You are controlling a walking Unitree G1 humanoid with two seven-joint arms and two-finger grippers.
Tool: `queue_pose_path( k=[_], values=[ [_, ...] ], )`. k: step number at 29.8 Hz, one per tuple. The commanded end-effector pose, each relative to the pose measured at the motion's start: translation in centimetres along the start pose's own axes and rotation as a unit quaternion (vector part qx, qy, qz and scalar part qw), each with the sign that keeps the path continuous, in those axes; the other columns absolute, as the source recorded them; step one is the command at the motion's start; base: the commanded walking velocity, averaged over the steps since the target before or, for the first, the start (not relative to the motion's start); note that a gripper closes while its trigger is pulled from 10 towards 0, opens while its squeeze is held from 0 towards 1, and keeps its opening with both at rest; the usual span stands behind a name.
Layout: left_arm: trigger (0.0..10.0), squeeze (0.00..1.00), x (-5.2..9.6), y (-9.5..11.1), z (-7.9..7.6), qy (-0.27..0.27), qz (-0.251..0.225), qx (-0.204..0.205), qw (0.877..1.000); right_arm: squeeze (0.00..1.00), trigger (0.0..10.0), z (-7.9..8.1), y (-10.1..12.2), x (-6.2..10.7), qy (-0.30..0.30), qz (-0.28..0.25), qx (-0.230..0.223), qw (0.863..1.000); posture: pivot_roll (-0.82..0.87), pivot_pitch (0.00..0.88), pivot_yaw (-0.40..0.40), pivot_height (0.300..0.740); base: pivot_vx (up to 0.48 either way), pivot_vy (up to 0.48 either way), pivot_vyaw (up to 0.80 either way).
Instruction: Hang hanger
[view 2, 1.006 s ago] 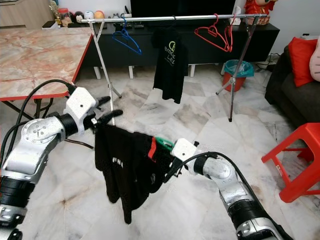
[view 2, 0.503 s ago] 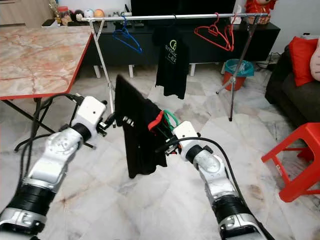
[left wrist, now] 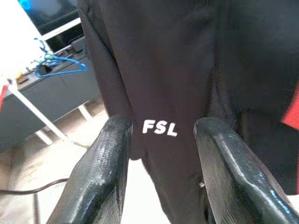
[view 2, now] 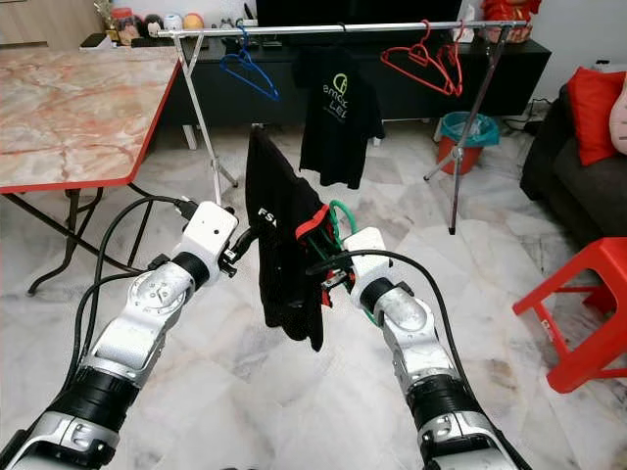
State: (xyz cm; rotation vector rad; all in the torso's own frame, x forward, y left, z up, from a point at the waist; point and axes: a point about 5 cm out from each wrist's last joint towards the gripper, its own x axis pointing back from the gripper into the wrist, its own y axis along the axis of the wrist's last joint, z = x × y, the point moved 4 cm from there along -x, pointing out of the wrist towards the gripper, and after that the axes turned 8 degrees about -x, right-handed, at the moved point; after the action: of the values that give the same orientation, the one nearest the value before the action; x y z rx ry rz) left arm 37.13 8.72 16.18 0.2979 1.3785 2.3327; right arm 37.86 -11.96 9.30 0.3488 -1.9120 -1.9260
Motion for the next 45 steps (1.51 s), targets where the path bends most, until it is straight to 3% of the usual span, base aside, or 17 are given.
queue_pose_path(
  k=[1,7,11,23,34,39,45],
  values=[
    [10.0,0.0,0.2,0.9,-0.6,-0.017,-0.027,0.017,0.999,0.0,0.0,-0.3,1.7,-0.6,-0.013,-0.027,-0.007,1.0,0.03,0.0,0.003,0.74,0.0,0.0,0.0],
    [10.0,0.0,0.7,2.0,-3.4,-0.102,-0.06,0.017,0.993,0.0,0.0,-0.3,2.0,-1.1,-0.007,-0.023,-0.035,0.999,0.03,0.0,0.0,0.74,0.0,0.0,0.0],
    [10.0,0.0,0.9,2.4,-4.3,-0.126,-0.067,0.01,0.99,0.0,0.0,0.0,2.3,-1.4,0.006,-0.021,-0.055,0.998,0.04,0.0,-0.006,0.74,0.0,0.0,0.0],
    [10.0,0.0,0.1,2.3,-2.4,-0.064,-0.054,0.009,0.996,0.0,0.0,1.8,1.7,-1.9,0.058,0.009,-0.059,0.997,0.05,0.0,-0.022,0.74,0.0,0.0,0.0],
    [10.0,0.0,0.0,2.5,-3.0,-0.076,-0.053,0.018,0.996,0.0,0.0,1.6,1.2,-1.9,0.06,0.025,-0.053,0.996,0.06,0.0,-0.03,0.74,0.0,0.0,0.0],
    [10.0,0.0,0.0,2.3,-3.9,-0.102,-0.045,0.014,0.994,0.0,0.0,2.1,1.1,-2.0,0.072,0.03,-0.052,0.996,0.06,0.0,-0.03,0.74,0.0,0.0,0.0],
    [10.0,0.0,-0.3,1.9,-3.7,-0.09,-0.029,0.004,0.996,0.0,0.0,2.7,1.0,-2.0,0.09,0.036,-0.051,0.994,0.06,0.0,-0.03,0.74,0.0,0.0,0.0]
  ],
)
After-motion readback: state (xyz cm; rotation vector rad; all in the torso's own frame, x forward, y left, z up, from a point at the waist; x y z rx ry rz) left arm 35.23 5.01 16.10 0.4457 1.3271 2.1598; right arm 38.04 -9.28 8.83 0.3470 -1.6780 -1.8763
